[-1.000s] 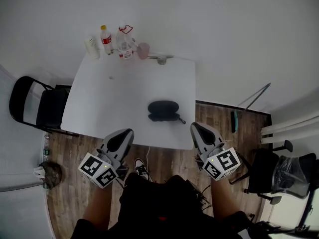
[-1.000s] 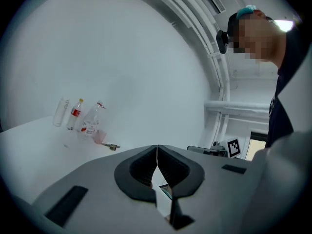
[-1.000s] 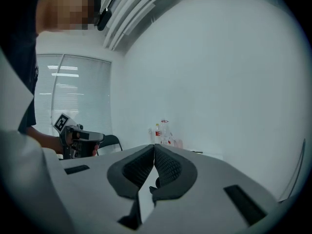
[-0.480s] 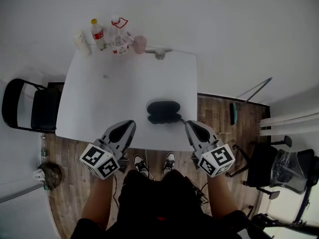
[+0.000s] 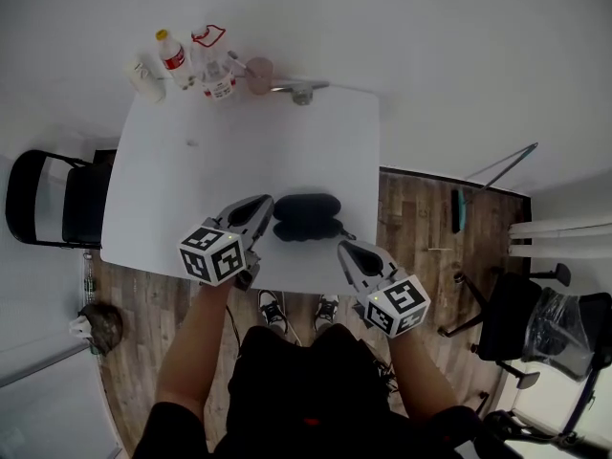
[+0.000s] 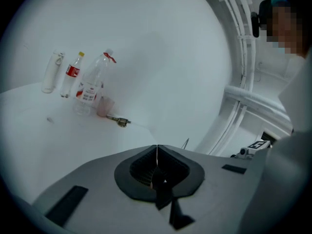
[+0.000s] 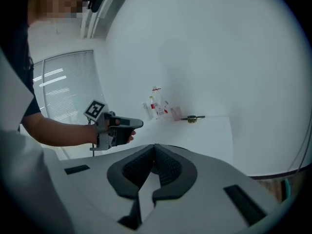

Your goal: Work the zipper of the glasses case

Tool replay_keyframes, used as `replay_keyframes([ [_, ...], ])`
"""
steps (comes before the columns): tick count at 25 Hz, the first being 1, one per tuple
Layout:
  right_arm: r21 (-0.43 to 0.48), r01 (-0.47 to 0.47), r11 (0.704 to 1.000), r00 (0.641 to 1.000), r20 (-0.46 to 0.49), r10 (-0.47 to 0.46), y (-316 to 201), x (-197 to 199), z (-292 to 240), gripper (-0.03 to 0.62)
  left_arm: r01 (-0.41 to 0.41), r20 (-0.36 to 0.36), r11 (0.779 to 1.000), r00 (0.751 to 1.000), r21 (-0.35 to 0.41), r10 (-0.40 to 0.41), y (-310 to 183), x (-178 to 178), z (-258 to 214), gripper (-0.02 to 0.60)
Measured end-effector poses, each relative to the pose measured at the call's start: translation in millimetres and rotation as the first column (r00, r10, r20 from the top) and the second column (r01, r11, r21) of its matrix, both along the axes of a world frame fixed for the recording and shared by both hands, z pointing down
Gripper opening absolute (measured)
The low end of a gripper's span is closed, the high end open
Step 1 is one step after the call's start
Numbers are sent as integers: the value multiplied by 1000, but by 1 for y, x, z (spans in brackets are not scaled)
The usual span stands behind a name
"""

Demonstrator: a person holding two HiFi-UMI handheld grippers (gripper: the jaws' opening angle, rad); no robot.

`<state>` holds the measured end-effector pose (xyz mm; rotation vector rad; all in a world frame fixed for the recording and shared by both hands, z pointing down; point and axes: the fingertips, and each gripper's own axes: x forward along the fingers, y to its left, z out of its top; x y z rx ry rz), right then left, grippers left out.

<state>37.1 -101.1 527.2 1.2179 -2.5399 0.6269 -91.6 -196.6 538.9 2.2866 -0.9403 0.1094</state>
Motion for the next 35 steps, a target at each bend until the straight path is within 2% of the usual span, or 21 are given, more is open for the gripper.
replay_keyframes([
  [7, -115, 15, 993, 1000, -18, -17, -3, -1, 58, 17, -34, 112, 993, 993, -113, 47, -45, 29, 53, 23],
  [10, -122, 16, 992, 999, -48, -22, -6, 1, 72, 17, -48, 149, 984, 986, -174, 74, -51, 32, 75, 23],
  [14, -91, 55, 994, 988, -136, -67, -12, 10, 78, 17, -58, 171, 972, 980, -226, 98, -55, 31, 99, 23],
  [17, -152, 76, 985, 988, -121, -95, -14, 12, 91, 17, -65, 187, 963, 976, -261, 116, -63, 29, 116, 23],
  [21, -201, 93, 975, 985, -125, -120, -13, 4, 110, 17, -133, 194, 939, 960, -318, 202, -61, 38, 136, 23],
  [27, -204, 77, 976, 986, -129, -104, -25, -3, 119, 17, -217, 209, 933, 937, -286, 281, -43, 51, 123, 23],
  [29, -205, 71, 976, 987, -124, -97, -27, -2, 119, 17, -238, 241, 935, 922, -264, 303, -34, 54, 114, 23],
  [33, -208, 69, 976, 988, -119, -95, -29, -3, 120, 17, -299, 327, 932, 876, -206, 354, -12, 59, 102, 23],
  [35, -209, 69, 976, 988, -118, -95, -31, -3, 121, 17, -303, 356, 932, 864, -197, 356, -1, 59, 101, 23],
])
